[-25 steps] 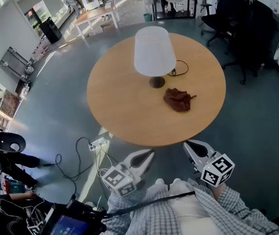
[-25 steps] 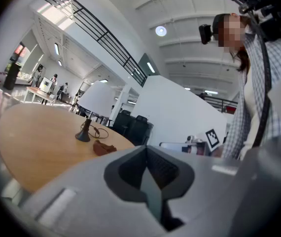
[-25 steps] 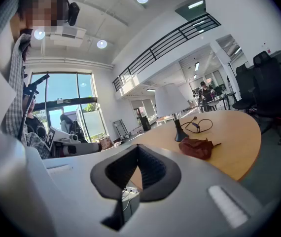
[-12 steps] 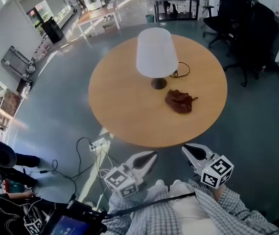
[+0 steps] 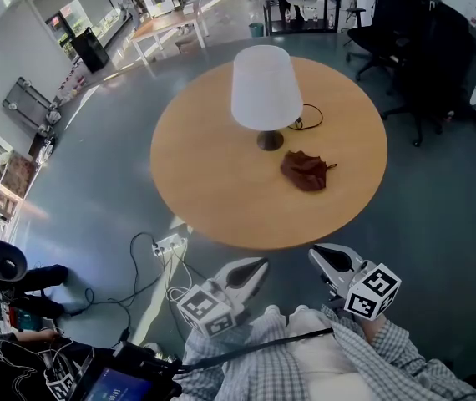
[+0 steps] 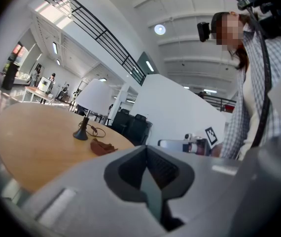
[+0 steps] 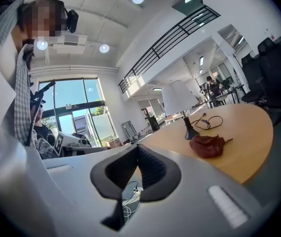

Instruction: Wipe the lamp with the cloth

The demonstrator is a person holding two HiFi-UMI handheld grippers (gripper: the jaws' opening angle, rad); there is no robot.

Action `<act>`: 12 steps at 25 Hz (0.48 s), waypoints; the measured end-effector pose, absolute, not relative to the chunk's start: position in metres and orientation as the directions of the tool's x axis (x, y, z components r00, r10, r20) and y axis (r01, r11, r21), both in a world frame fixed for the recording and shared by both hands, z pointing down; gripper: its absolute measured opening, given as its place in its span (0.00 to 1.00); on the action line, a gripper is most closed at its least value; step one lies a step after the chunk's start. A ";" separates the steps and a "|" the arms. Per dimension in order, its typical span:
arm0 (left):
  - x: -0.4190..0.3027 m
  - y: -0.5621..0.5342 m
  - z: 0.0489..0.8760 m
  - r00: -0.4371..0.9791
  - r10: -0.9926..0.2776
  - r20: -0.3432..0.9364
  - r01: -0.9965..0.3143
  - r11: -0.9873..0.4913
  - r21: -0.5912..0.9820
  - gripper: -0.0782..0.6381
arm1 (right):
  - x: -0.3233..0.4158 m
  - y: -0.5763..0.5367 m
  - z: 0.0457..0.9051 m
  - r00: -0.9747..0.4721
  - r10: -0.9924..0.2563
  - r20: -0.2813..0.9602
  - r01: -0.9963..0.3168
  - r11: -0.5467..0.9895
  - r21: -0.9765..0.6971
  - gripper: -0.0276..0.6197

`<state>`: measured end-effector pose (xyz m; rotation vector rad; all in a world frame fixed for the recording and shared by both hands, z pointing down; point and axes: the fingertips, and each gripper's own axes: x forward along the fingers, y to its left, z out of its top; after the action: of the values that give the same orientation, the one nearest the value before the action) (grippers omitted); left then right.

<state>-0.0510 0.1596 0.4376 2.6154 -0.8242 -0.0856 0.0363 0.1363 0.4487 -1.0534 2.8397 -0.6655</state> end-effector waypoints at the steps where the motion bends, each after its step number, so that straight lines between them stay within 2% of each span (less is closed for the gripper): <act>1: -0.050 0.160 0.438 0.825 -0.563 0.056 -0.538 -0.750 0.386 0.10 | 0.039 0.136 0.449 -0.767 -0.633 0.109 -0.616 0.676 -0.405 0.05; 12: -0.030 0.159 0.424 0.796 -0.603 0.053 -0.578 -0.733 0.359 0.10 | 0.083 0.138 0.454 -0.744 -0.655 0.130 -0.646 0.657 -0.390 0.05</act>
<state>-0.0300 0.1586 0.4236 2.6264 -0.8962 -0.0947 0.0833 0.1375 0.4544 -1.1146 2.8393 -0.6543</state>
